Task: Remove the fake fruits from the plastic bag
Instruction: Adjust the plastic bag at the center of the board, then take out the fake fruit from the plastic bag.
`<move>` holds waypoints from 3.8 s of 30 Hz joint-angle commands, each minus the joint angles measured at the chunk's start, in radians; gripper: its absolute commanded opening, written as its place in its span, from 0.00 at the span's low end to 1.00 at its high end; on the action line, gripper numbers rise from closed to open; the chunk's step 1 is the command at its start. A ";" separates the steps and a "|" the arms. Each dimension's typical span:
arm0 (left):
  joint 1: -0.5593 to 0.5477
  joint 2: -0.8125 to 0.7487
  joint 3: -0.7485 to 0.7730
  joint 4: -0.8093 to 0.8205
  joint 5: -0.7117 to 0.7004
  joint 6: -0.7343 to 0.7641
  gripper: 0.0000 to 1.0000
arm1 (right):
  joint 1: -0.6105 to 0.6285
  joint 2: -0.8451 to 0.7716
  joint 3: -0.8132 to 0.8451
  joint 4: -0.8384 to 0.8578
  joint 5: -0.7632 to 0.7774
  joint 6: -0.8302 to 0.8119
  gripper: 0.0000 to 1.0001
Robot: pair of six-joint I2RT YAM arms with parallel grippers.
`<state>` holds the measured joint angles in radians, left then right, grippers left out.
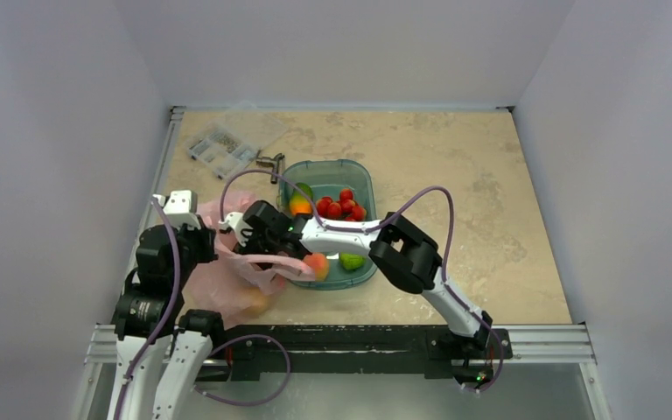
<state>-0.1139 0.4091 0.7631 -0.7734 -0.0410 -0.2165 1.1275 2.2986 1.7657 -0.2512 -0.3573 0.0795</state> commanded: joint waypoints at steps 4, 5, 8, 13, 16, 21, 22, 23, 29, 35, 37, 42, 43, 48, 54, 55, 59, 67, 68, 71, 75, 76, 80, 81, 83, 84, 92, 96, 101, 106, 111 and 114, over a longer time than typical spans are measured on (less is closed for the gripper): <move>-0.004 0.020 0.015 0.031 0.001 0.008 0.00 | 0.060 -0.092 -0.101 0.054 0.018 -0.070 0.99; -0.005 0.021 0.016 0.029 -0.001 0.008 0.00 | 0.070 -0.090 -0.109 0.067 0.061 -0.068 0.99; -0.004 0.025 0.016 0.029 -0.015 0.005 0.00 | 0.075 -0.090 -0.106 0.116 0.120 0.004 0.99; -0.001 0.061 0.019 0.064 -0.045 -0.023 0.00 | 0.042 -0.085 -0.026 0.141 0.180 0.101 0.98; 0.000 0.144 0.059 0.113 -0.039 -0.030 0.00 | -0.026 -0.083 0.003 0.186 0.178 0.219 0.98; -0.001 0.336 0.284 0.114 0.036 0.034 0.00 | -0.121 -0.118 -0.033 0.326 0.103 0.363 0.98; 0.000 0.352 0.328 0.093 0.048 0.040 0.00 | -0.123 -0.129 -0.036 0.340 0.088 0.355 0.99; 0.000 0.352 0.347 0.083 0.064 0.046 0.00 | -0.123 -0.137 -0.041 0.349 0.076 0.345 0.99; -0.001 0.248 0.179 0.051 0.101 0.072 0.00 | -0.117 -0.173 -0.139 0.479 -0.059 0.311 0.99; -0.001 0.155 0.040 0.050 0.018 0.057 0.00 | -0.059 -0.173 -0.173 0.493 -0.096 0.203 0.99; -0.001 0.147 0.032 0.060 0.001 0.051 0.00 | -0.032 -0.150 -0.152 0.450 -0.048 0.164 0.99; -0.001 0.149 0.037 0.041 -0.023 0.033 0.00 | -0.021 -0.092 -0.095 0.379 0.132 0.184 0.99; -0.001 0.139 0.032 0.043 -0.028 0.032 0.00 | -0.021 -0.087 -0.077 0.353 0.162 0.186 0.99; -0.003 0.090 0.017 0.058 -0.076 0.020 0.00 | -0.021 -0.121 -0.074 0.316 0.187 0.217 0.99; -0.003 0.190 0.187 -0.175 -0.143 -0.194 0.82 | -0.026 -0.208 -0.175 0.418 0.201 0.330 0.99; -0.003 0.204 0.218 -0.225 -0.160 -0.248 0.89 | -0.027 -0.215 -0.189 0.448 0.199 0.355 0.99; -0.003 0.162 0.238 -0.375 -0.205 -0.455 1.00 | -0.035 -0.237 -0.225 0.511 0.202 0.438 0.98; -0.003 -0.099 -0.101 -0.193 0.086 -0.733 1.00 | -0.054 -0.233 -0.266 0.581 0.211 0.650 0.94; -0.003 -0.111 -0.142 -0.143 0.127 -0.743 1.00 | -0.054 -0.230 -0.276 0.598 0.210 0.668 0.92; -0.003 -0.115 -0.202 -0.076 0.157 -0.763 0.98 | -0.054 -0.218 -0.281 0.620 0.184 0.696 0.89; -0.003 -0.057 -0.189 -0.196 0.046 -0.802 0.64 | -0.054 -0.242 -0.306 0.633 0.174 0.691 0.88; -0.003 -0.040 -0.183 -0.220 0.017 -0.808 0.53 | -0.054 -0.248 -0.305 0.628 0.181 0.669 0.88; -0.003 -0.015 -0.115 -0.360 -0.067 -0.845 0.00 | -0.054 -0.236 -0.258 0.569 0.212 0.590 0.88; -0.003 -0.025 -0.097 -0.381 -0.065 -0.840 0.00 | -0.054 -0.226 -0.245 0.554 0.218 0.568 0.88; -0.003 -0.041 -0.049 -0.434 -0.075 -0.837 0.00 | -0.054 -0.205 -0.207 0.520 0.231 0.517 0.88; -0.003 -0.041 -0.015 -0.458 -0.086 -0.827 0.00 | -0.054 -0.195 -0.186 0.503 0.239 0.491 0.88; -0.003 0.032 0.169 -0.404 0.000 -0.547 0.00 | -0.054 -0.099 -0.079 0.422 0.249 0.370 0.88; -0.003 0.117 0.244 -0.220 0.152 -0.417 0.00 | -0.054 -0.072 -0.075 0.410 0.320 0.399 0.88; -0.002 0.425 0.537 -0.260 0.226 -0.331 0.00 | -0.054 -0.083 -0.106 0.415 0.397 0.476 0.89; -0.002 0.386 0.441 -0.301 0.220 -0.298 0.00 | -0.054 -0.114 -0.133 0.429 0.412 0.469 0.91; -0.001 0.198 0.197 -0.332 0.130 -0.308 0.00 | -0.054 -0.132 -0.147 0.440 0.431 0.438 0.94; -0.001 0.133 0.138 -0.360 0.111 -0.331 0.00 | -0.054 -0.139 -0.141 0.440 0.433 0.394 0.96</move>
<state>-0.1135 0.6025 0.9527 -1.1053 0.1184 -0.5526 1.0725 2.2467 1.6215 0.1467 0.0433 0.5282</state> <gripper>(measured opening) 0.006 0.949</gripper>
